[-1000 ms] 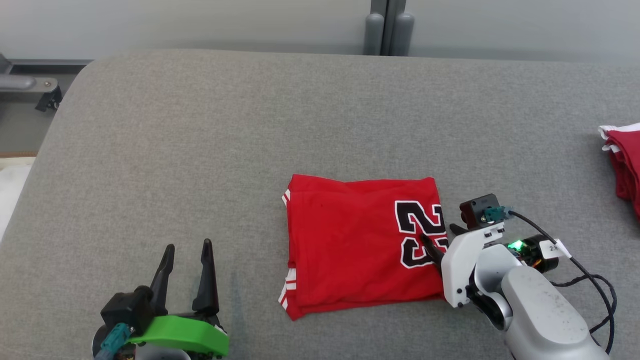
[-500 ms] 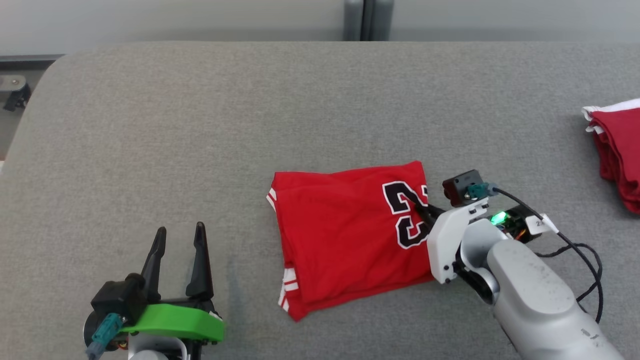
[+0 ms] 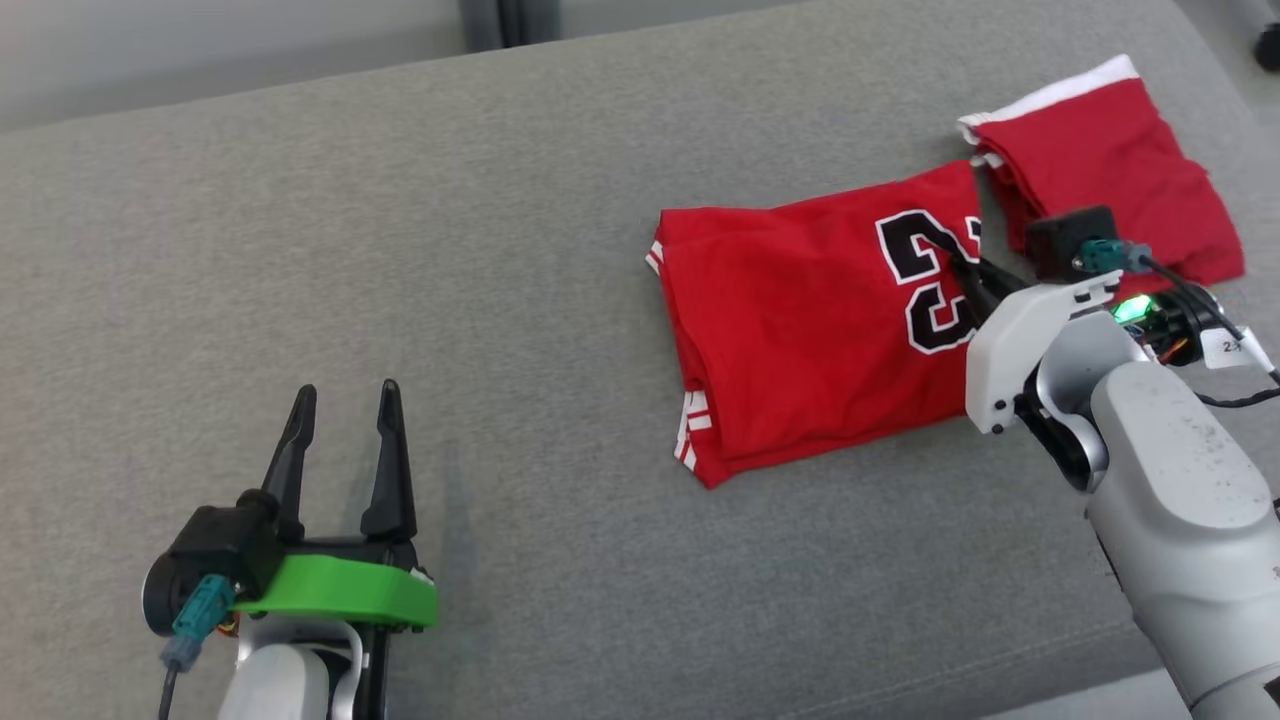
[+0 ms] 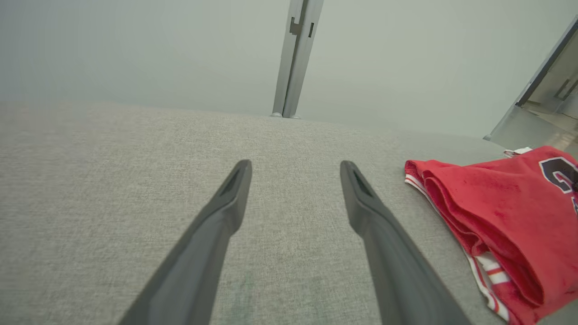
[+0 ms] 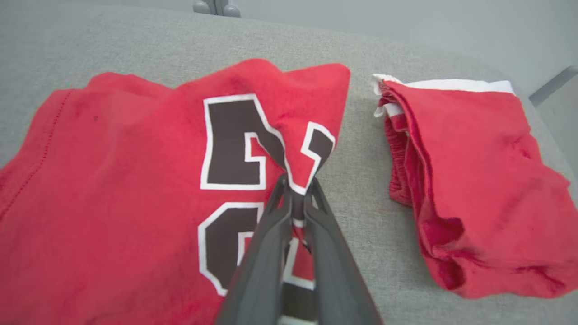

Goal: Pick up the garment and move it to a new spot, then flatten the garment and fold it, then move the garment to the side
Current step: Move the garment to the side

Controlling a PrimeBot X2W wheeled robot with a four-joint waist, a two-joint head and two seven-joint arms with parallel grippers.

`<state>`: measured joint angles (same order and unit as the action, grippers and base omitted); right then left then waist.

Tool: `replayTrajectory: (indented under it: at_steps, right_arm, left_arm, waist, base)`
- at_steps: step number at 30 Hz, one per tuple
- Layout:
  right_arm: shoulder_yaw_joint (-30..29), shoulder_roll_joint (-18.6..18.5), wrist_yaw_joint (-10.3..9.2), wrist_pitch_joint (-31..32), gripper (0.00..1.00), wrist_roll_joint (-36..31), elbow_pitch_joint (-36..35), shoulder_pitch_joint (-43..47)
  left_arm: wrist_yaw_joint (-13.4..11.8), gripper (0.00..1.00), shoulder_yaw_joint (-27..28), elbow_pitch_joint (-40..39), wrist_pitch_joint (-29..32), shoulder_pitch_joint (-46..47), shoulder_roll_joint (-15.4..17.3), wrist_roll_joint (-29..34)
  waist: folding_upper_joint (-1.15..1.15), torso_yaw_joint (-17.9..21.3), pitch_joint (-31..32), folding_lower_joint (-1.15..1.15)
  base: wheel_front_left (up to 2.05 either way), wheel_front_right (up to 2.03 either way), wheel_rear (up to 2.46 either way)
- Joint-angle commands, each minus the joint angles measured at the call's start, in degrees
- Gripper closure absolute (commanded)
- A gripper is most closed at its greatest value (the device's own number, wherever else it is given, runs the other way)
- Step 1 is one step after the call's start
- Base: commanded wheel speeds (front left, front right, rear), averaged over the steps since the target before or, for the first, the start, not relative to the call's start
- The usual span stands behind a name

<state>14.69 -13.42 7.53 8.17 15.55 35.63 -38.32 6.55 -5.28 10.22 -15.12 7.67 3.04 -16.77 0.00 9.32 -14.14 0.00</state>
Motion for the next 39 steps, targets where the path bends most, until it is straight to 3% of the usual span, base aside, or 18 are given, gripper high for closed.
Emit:
replayTrajectory:
  at_steps: [1, 7, 13, 23, 32, 39]
  right_arm:
    - [-0.7, 0.1, -0.09, -0.7, 1.0, -0.2, -0.3, -0.9]
    - [-2.5, 1.2, -0.09, -2.4, 1.0, -0.1, -0.8, -1.5]
    - [-2.1, 1.3, -0.09, -4.0, 1.0, -1.0, -1.3, -2.9]
    - [-1.9, -1.5, -0.09, -2.5, 1.0, -2.4, -4.4, -8.1]
    - [-5.4, -9.8, -0.09, 2.2, 1.0, -3.4, -4.7, -14.6]
    - [-10.5, -16.0, -0.09, 4.3, 1.0, -7.5, -0.4, -16.1]
  left_arm:
    - [0.3, 0.0, 0.0, 0.2, 0.0, 1.5, 0.9, 0.8]
    - [0.6, 0.0, -1.4, 1.0, 0.0, 3.8, 2.4, 1.8]
    - [0.8, 0.0, -2.7, 1.9, 0.0, 5.1, 3.0, 1.8]
    - [0.9, 0.0, -2.9, 2.7, 0.0, 4.6, 2.5, 0.9]
    - [0.9, 0.0, -3.3, 2.4, 0.0, 6.2, 1.4, 0.9]
    - [0.9, 0.0, -3.6, 2.5, 0.0, 6.5, 1.0, 1.3]
  waist:
    - [0.0, 9.3, -5.3, 0.0]
    - [0.0, 14.9, -7.5, 0.0]
    - [0.0, 15.8, -8.0, 0.0]
    - [0.0, 11.7, -7.5, 0.0]
    - [0.0, 5.9, -9.6, 0.0]
    - [0.0, 1.6, -12.1, 0.0]
  base:
    - [0.0, 0.0, 0.0]
    - [0.0, 0.0, 0.0]
    - [0.0, 0.0, 0.0]
    - [0.0, 0.0, 0.0]
    - [0.0, 0.0, 0.0]
    - [0.0, 0.0, 0.0]
